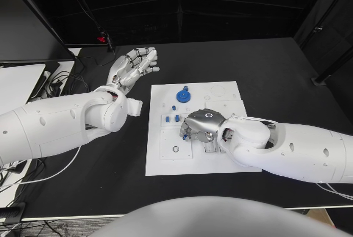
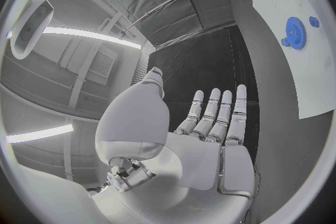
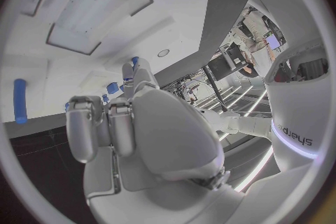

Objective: Assemble the parts on the task board

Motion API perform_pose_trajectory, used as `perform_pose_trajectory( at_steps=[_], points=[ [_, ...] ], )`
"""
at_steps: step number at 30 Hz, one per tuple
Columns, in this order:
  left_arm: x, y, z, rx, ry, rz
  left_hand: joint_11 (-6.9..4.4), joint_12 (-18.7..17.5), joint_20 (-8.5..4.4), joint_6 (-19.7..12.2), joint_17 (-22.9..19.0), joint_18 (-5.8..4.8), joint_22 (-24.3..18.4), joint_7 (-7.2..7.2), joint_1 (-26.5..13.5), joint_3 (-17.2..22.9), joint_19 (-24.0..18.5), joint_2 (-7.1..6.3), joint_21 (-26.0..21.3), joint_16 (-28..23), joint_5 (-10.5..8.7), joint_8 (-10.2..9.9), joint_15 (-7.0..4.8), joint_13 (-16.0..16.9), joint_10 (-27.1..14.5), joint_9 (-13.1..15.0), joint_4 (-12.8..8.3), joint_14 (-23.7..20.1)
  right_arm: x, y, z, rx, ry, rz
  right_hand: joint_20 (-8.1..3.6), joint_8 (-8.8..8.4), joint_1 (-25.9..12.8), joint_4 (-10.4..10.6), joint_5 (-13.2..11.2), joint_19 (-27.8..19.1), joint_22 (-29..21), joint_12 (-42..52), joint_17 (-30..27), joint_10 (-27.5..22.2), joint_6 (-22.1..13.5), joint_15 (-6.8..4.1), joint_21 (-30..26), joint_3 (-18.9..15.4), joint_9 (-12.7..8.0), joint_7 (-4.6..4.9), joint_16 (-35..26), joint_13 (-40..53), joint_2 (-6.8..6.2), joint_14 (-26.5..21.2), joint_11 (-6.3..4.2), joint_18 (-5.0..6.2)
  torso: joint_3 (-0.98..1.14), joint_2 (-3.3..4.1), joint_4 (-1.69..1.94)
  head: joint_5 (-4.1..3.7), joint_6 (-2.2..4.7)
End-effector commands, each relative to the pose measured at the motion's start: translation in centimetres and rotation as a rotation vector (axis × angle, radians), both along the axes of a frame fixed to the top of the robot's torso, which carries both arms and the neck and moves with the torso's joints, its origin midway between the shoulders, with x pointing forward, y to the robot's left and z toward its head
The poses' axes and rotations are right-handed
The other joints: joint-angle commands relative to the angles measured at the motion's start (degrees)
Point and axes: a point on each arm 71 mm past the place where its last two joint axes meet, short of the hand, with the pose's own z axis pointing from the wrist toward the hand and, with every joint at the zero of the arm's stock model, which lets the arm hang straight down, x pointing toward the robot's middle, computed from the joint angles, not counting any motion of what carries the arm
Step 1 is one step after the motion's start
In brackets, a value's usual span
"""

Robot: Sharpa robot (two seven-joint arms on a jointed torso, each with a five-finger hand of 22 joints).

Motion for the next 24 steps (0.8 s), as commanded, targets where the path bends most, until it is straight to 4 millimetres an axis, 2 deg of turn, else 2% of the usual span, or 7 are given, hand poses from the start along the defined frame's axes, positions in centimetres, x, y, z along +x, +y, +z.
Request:
perform_pose_trajectory(
  at_steps=[1, 9, 17, 20, 24],
  points=[
    [-0.2, 0.0, 0.9, -0.040, -0.109, -0.010, -0.11, 0.25, 0.07, -0.51, -0.04, -0.92, -0.09, 8.92, 0.14, 0.42, 0.27, 0.60, 0.02, 0.39, 0.20, 0.28, -0.09, -0.09, -0.35, -0.09, -0.02, -0.42, -0.1, 0.1, -0.2, -0.040, 0.000, 0.010, 0.27, -0.63, -0.50, 0.57, 0.33, 4.77, 14.26, -0.30, 15.15, -0.94, -0.78, 0.34, -0.31, -0.13, -0.13, -0.24, -0.13, -0.06, -0.81, 6.05, 0.11, 0.06, 0.03, 0.04, 0.03, 0.09, -0.01],
    [-0.2, 0.0, 0.9, -0.040, -0.109, -0.009, -0.11, 0.42, 0.07, -0.55, -0.20, -0.92, -0.13, 8.92, 0.20, 0.47, 0.29, 0.86, 0.03, 0.54, 0.19, 0.37, -0.09, -0.14, -0.43, -0.15, -0.05, -0.47, 0.0, 0.1, 0.0, -0.021, -0.015, 0.013, 1.03, -3.29, -5.92, 0.80, 0.28, 3.94, 13.67, -0.21, 15.15, -4.09, -4.62, 1.37, -1.33, -2.58, -0.26, -1.21, -0.13, 0.00, -2.57, 6.05, 1.51, 0.37, 0.01, 0.04, -0.03, 0.25, -0.01],
    [-0.2, -0.1, 0.9, -0.040, -0.109, -0.011, -0.11, 0.42, 0.07, -0.55, -0.20, -0.92, -0.13, 8.92, 0.20, 0.47, 0.29, 0.86, 0.03, 0.54, 0.19, 0.37, -0.09, -0.14, -0.43, -0.15, -0.05, -0.47, 0.1, 0.0, 0.4, 0.045, -0.043, 0.005, 1.48, -5.42, -9.15, 0.64, 0.27, 3.17, 13.08, 0.02, 15.15, -5.15, -8.35, 1.58, -2.34, -3.98, -0.26, -2.10, -0.13, 0.12, -3.58, 6.05, 1.73, 0.70, 0.00, 0.03, -0.02, 0.23, -0.01],
    [-0.2, -0.1, 0.9, -0.041, -0.109, -0.012, -0.11, 0.42, 0.07, -0.55, -0.20, -0.92, -0.13, 8.92, 0.20, 0.47, 0.29, 0.86, 0.03, 0.54, 0.19, 0.37, -0.09, -0.14, -0.43, -0.15, -0.05, -0.47, 0.1, -0.4, 0.9, 0.101, -0.070, -0.007, 1.54, -5.50, -10.78, 0.67, 0.26, 2.78, 12.78, -0.02, 15.15, -5.73, -9.23, 1.59, -2.87, -4.54, -0.19, -1.99, -0.13, 0.13, -4.19, 6.05, 1.80, 0.87, 0.01, 0.02, -0.04, 0.18, -0.01],
    [-0.2, 0.0, 0.9, -0.041, -0.108, -0.012, -0.11, 0.42, 0.07, -0.55, -0.20, -0.92, -0.13, 8.92, 0.20, 0.47, 0.29, 0.86, 0.03, 0.54, 0.19, 0.37, -0.09, -0.14, -0.43, -0.15, -0.05, -0.47, -0.1, -1.8, 1.7, 0.227, -0.073, -0.039, 1.53, -5.38, -13.45, 0.64, 0.26, 2.05, 12.15, 0.05, 12.67, -6.61, -10.21, 1.49, -3.90, -4.53, -0.08, -1.11, -0.96, 0.18, -5.28, 5.44, 1.83, 1.19, 0.06, 0.00, -0.08, 0.42, -0.01]
  ],
)
